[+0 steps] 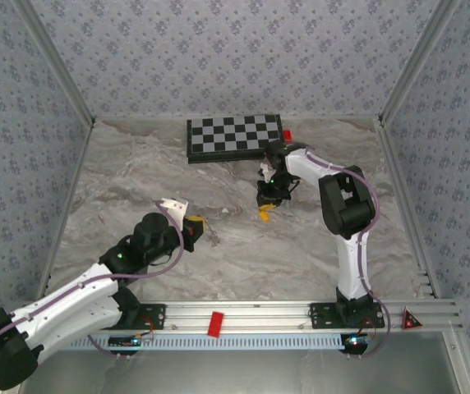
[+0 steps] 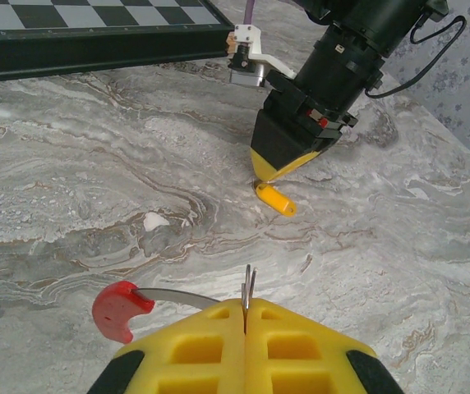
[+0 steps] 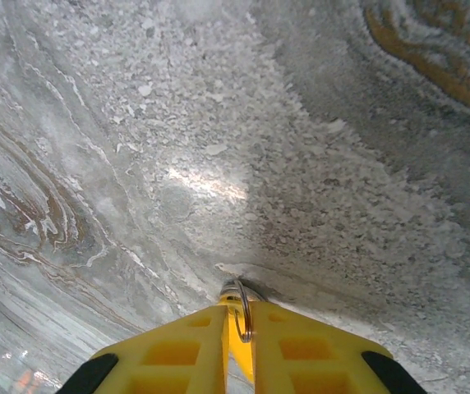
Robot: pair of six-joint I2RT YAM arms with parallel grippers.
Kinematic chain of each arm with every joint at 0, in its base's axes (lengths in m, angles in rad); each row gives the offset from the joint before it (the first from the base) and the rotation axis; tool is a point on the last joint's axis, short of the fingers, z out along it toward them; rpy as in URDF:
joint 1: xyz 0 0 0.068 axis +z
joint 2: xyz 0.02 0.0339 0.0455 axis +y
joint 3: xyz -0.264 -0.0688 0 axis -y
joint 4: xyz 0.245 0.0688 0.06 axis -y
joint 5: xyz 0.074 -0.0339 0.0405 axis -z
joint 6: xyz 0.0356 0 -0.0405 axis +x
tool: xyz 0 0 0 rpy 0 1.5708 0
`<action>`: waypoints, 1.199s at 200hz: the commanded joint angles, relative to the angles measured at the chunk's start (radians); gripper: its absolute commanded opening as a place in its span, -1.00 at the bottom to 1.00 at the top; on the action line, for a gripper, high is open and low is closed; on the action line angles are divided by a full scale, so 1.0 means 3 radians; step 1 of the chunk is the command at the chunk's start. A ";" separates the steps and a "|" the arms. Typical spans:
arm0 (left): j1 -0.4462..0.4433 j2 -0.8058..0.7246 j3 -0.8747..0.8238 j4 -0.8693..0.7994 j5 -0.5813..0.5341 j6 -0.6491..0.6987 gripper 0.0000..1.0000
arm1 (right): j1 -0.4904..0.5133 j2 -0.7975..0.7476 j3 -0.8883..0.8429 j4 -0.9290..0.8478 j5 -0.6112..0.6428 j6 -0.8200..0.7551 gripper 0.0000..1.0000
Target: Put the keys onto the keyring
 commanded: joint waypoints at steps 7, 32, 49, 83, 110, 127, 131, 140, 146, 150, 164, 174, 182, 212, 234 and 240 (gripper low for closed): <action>0.0011 -0.0073 0.0036 0.0144 0.0019 0.0019 -1.00 | 0.0019 0.0113 0.0106 -0.0143 -0.0057 -0.0046 -0.68; 0.0009 -0.0068 0.0037 0.0148 0.0020 0.0018 -1.00 | 0.0045 0.0162 0.0157 -0.0195 -0.0027 -0.0070 -0.68; 0.0013 -0.0069 0.0036 0.0148 0.0020 0.0019 -1.00 | 0.0049 0.0174 0.0179 -0.0207 -0.0022 -0.0083 -0.67; 0.0011 -0.0073 0.0036 0.0143 0.0018 0.0017 -1.00 | 0.0040 0.0154 0.0179 -0.0200 -0.0011 -0.0064 -0.68; 0.0013 -0.0068 0.0036 0.0144 0.0020 0.0021 -1.00 | 0.0034 0.0133 0.0154 -0.0188 -0.0027 -0.0069 -0.68; 0.0017 -0.0069 0.0031 0.0146 0.0020 0.0024 -1.00 | 0.0025 0.0113 0.0144 -0.0181 -0.0052 -0.0071 -0.67; 0.0013 -0.0069 0.0032 0.0149 0.0019 0.0024 -1.00 | 0.0022 0.0108 0.0139 -0.0173 -0.0059 -0.0069 -0.67; 0.0017 -0.0069 0.0033 0.0154 0.0017 0.0019 -1.00 | 0.0017 0.0098 0.0133 -0.0161 -0.0074 -0.0066 -0.67; 0.0014 -0.0068 0.0034 0.0154 0.0019 0.0016 -1.00 | 0.0014 0.0095 0.0135 -0.0165 -0.0082 -0.0067 -0.67; 0.0017 -0.0069 0.0024 0.0154 0.0020 0.0019 -1.00 | 0.0013 0.0092 0.0133 -0.0163 -0.0083 -0.0065 -0.67; 0.0017 -0.0073 0.0026 0.0154 0.0018 0.0019 -1.00 | 0.0009 0.0092 0.0133 -0.0162 -0.0082 -0.0069 -0.67; 0.0017 -0.0076 0.0026 0.0153 0.0018 0.0019 -1.00 | 0.0012 0.0092 0.0130 -0.0165 -0.0083 -0.0070 -0.67; 0.0018 -0.0073 0.0026 0.0154 0.0019 0.0016 -1.00 | 0.0010 0.0092 0.0128 -0.0165 -0.0083 -0.0071 -0.67; 0.0016 -0.0078 0.0026 0.0149 0.0018 0.0019 -1.00 | -0.0004 0.0057 0.0108 -0.0156 -0.0088 -0.0070 -0.66; 0.0019 -0.0074 0.0024 0.0158 0.0019 0.0019 -1.00 | -0.0006 0.0046 0.0098 -0.0145 -0.0101 -0.0071 -0.64; 0.0016 -0.0075 0.0024 0.0159 0.0017 0.0019 -1.00 | -0.0006 0.0046 0.0097 -0.0146 -0.0103 -0.0068 -0.64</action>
